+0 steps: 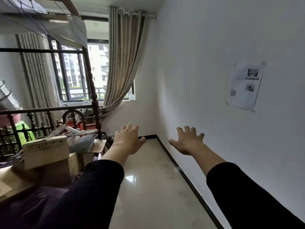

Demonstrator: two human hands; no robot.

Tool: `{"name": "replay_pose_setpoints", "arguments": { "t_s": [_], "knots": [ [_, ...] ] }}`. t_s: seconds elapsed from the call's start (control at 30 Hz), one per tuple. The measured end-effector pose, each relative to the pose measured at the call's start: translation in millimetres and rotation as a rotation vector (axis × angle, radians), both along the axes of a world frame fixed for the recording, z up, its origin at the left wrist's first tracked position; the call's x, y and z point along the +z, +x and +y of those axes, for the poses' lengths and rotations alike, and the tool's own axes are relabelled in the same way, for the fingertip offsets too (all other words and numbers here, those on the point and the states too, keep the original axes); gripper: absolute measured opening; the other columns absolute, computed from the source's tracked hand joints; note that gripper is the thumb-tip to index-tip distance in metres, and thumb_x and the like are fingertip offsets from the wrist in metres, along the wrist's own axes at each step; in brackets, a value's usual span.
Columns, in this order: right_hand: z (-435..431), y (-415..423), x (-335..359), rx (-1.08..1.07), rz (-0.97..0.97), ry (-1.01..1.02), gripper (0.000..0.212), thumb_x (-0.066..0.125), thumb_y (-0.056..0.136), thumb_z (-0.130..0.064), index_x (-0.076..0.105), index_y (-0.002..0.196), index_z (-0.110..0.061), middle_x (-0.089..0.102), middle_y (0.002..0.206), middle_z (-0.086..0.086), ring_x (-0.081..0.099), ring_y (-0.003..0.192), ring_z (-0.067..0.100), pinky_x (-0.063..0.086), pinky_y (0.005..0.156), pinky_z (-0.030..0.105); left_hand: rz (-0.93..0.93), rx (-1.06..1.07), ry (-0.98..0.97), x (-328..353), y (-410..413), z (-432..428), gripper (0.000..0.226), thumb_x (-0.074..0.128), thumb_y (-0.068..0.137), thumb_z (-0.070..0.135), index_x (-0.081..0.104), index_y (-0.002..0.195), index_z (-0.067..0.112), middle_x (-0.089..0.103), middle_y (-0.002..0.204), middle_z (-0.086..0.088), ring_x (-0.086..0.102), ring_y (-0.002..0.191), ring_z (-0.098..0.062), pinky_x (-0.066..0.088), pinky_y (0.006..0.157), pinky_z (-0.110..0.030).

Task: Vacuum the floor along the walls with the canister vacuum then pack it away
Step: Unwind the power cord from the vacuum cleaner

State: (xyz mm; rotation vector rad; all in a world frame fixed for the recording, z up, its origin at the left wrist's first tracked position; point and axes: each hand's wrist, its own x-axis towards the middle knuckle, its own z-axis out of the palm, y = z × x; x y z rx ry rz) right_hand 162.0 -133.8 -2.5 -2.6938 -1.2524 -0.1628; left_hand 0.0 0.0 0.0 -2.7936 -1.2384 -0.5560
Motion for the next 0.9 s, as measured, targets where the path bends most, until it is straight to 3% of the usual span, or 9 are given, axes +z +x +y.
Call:
{"name": "replay_pose_setpoints", "arguments": {
  "t_s": [0.27, 0.9],
  "knots": [
    [95, 54, -20, 0.011, -0.03, -0.038, 0.066, 0.035, 0.096, -0.058, 0.026, 0.149, -0.018, 0.025, 0.153, 0.009, 0.019, 0.141, 0.03, 0.021, 0.111, 0.059, 0.013, -0.017, -0.025, -22, 59, 85, 0.059, 0.045, 0.094, 0.047, 0.038, 0.145, 0.018, 0.037, 0.149, -0.009, 0.031, 0.138, -0.027, 0.031, 0.109, -0.045],
    [434, 273, -62, 0.153, -0.045, -0.122, 0.06, 0.04, 0.095, -0.054, 0.032, 0.143, -0.018, 0.033, 0.146, 0.007, 0.028, 0.135, 0.027, 0.03, 0.104, 0.052, 0.061, 0.08, -0.137, -61, 284, 404, 0.056, 0.045, 0.092, 0.043, 0.039, 0.143, 0.019, 0.04, 0.146, -0.008, 0.033, 0.135, -0.028, 0.033, 0.105, -0.043]
  ]
}}
